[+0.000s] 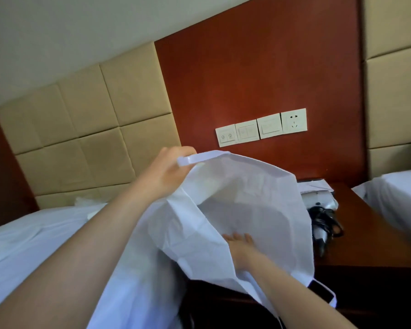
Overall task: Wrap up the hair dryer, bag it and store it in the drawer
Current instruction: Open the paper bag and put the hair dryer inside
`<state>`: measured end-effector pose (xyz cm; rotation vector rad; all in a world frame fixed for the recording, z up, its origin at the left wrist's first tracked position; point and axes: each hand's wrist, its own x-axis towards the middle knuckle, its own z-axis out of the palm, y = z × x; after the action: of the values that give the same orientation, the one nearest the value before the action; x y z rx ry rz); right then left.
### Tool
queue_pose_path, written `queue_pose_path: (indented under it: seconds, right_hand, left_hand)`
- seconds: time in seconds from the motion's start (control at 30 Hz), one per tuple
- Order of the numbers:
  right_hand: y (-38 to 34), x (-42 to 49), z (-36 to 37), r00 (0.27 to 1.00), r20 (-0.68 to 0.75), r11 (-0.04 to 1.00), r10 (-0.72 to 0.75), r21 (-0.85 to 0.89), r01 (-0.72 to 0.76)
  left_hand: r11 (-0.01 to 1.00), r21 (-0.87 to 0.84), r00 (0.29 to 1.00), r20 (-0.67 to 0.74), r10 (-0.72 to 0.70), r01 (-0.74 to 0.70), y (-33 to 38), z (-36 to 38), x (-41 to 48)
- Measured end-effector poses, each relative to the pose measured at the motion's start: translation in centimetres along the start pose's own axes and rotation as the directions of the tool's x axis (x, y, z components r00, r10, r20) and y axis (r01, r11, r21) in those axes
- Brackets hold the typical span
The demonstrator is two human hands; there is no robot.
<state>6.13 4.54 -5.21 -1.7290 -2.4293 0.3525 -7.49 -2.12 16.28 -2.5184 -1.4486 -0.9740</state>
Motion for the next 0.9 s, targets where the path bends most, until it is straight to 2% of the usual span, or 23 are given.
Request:
queue_pose_path:
  seconds: [0.1,0.17,0.27,0.33,0.5,0.63,0.73,0.83,0.9]
  right_hand:
    - [1.0,0.3,0.6,0.998,0.061,0.999,0.028,0.033,-0.030]
    - [1.7,0.8,0.8,0.997,0.071,0.991,0.044,0.122,-0.052]
    - [2.2,0.7,-0.1,0.999,0.021,0.964,0.042,0.260,-0.046]
    - [2.3,0.0,-1.4,0.999,-0.024,0.955,0.046,0.296,-0.036]
    - [2.3,-4.1,-5.2,0.963,-0.266,0.945,-0.041,0.302,0.124]
    - [3.9,-7.5,-7.3,0.897,-0.442,0.979,0.028,0.195,0.066]
    - [6.1,-9.7,-8.6,0.851,-0.525,0.982,-0.006,0.159,0.105]
    - [8.2,-12.0,-9.8,0.823,-0.568,0.973,0.006,0.192,0.125]
    - [9.7,-12.9,-10.3,0.754,-0.650,0.968,0.093,0.236,0.084]
  left_hand:
    - [0.997,-0.008,0.994,-0.086,-0.074,0.073,-1.1,-0.3,0.1]
    - [0.994,-0.043,0.976,-0.188,-0.105,0.098,-1.9,-0.3,0.3]
    - [0.988,-0.051,0.953,-0.263,-0.151,0.142,-2.7,-0.1,0.7]
    - [0.984,-0.046,0.955,-0.237,-0.177,0.171,-2.9,0.3,1.1]
    - [0.982,-0.087,0.959,-0.216,-0.181,0.166,-2.0,1.9,1.9]
    - [0.979,-0.100,0.953,-0.229,-0.199,0.180,-0.7,3.6,2.6]
    - [0.977,-0.082,0.948,-0.240,-0.209,0.195,0.2,5.0,3.0]
    - [0.979,-0.084,0.967,-0.166,-0.195,0.183,0.8,5.9,3.3]
    - [0.981,-0.083,0.981,-0.071,-0.182,0.176,1.1,6.3,3.5]
